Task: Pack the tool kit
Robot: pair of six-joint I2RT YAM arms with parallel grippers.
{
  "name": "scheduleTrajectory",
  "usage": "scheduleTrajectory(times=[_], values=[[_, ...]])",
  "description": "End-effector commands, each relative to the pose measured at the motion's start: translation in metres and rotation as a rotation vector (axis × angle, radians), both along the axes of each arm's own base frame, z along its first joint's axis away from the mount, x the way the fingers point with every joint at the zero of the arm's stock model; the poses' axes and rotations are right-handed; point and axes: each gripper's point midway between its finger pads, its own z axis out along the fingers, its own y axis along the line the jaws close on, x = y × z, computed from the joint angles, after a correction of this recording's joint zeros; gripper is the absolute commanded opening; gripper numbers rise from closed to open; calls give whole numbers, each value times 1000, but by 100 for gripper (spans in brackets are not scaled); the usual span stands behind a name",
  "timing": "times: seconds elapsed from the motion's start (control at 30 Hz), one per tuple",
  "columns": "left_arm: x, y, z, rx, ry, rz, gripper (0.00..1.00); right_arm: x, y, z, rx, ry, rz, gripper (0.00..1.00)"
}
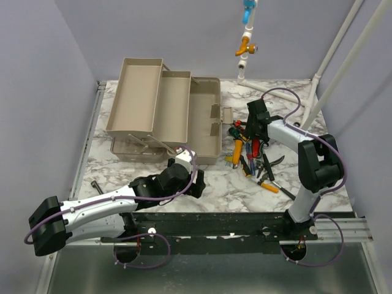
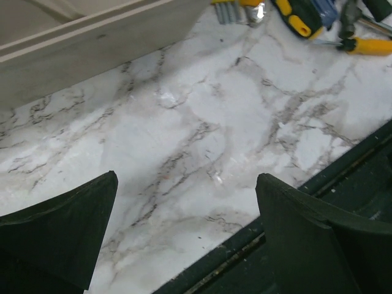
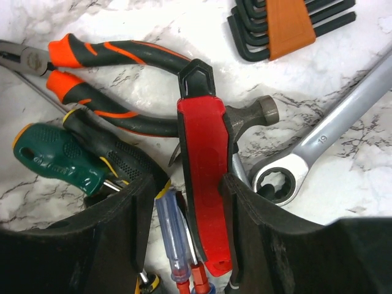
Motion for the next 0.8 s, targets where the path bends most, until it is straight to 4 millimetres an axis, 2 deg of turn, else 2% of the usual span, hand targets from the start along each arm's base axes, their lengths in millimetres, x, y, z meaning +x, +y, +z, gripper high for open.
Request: scheduleTrajectory(times=[0.0, 0.1, 0.2, 0.33, 0.4, 0.57, 0.67, 0.77], values=[[25, 5, -4, -100, -32, 100, 99, 3, -22, -4, -97, 0, -63, 55], [34, 13, -9, -117, -28, 133, 98, 1, -24, 0, -96, -10, -70, 58], [43, 21, -14, -124, -20, 157, 99, 3, -25, 13, -85, -46, -76, 64], [53, 36, -18, -95, -32, 214, 99, 5, -25, 25, -80, -79, -74, 66], [58, 41, -17, -107, -25, 233, 98, 5, -25, 20, -80, -65, -72, 66], [65, 58, -22, -105, 32, 273, 99, 6, -14, -8, -39, 7, -50, 63], [68, 65, -23, -97, 60, 285, 98, 7, -10, -21, -23, 39, -48, 59], [73, 76, -22, -79, 70, 316, 99, 7, -7, -24, -5, 43, -49, 49]])
